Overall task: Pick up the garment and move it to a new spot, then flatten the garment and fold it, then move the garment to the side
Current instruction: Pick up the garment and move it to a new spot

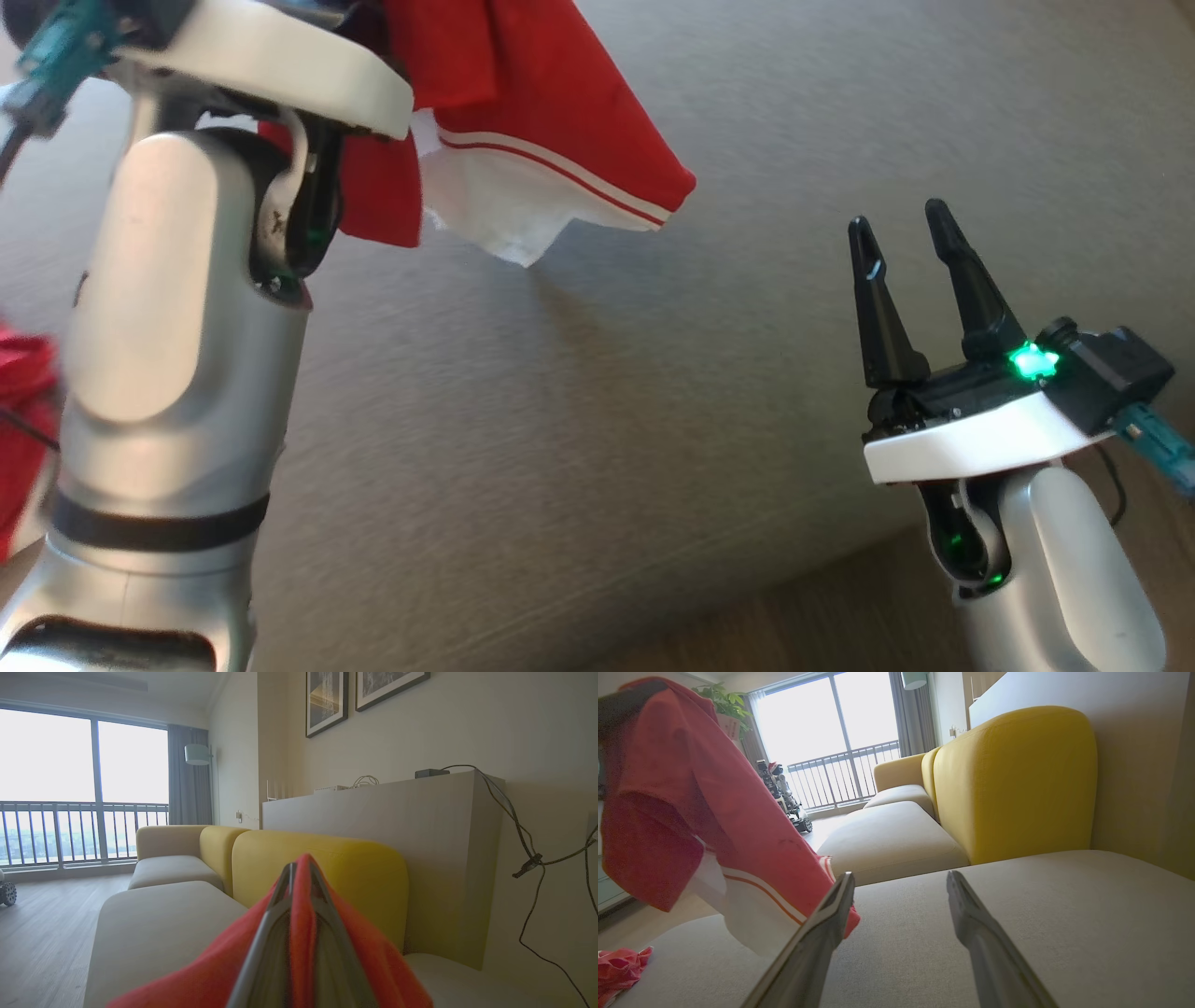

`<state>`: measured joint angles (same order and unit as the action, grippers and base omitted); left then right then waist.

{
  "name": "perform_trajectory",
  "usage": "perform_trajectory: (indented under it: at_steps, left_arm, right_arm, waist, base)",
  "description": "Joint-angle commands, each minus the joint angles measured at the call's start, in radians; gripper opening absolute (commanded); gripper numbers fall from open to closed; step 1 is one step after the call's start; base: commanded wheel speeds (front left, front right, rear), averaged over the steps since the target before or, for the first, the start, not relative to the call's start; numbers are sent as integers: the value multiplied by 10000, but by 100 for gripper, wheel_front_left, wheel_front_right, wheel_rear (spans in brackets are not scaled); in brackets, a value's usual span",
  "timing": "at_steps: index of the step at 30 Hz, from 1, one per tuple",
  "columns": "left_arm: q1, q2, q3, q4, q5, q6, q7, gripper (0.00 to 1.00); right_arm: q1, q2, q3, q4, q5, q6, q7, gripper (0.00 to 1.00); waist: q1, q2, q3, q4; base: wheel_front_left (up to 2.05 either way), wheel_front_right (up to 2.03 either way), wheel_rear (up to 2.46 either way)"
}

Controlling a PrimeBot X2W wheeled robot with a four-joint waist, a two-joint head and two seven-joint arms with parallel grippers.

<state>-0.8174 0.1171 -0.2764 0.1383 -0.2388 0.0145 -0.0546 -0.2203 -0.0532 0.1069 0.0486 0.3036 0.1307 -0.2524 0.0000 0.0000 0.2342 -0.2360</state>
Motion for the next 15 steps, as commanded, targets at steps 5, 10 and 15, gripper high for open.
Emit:
perform_trajectory:
  at_steps: [5, 10, 15]
  left_arm:
    - [-669, -42, -95, 845, 201, 17, -422, 0]
    - [-677, -495, -1051, 2149, 248, -48, -1028, 0]
    - [-183, -661, -3170, 3305, -1047, -106, -1552, 90]
  right_arm:
    - [-399, 30, 277, -651, 324, 0, -93, 100]
    - [-377, 30, 323, -724, 494, 0, -93, 100]
    - [-354, 30, 367, -702, 525, 0, -93, 100]
  waist:
    - [0, 0, 799, -1488]
    - [0, 0, 1023, -1977]
    - [0, 0, 1062, -2125]
  base:
    - [0, 0, 0]
    - [0, 0, 0]
    - [0, 0, 0]
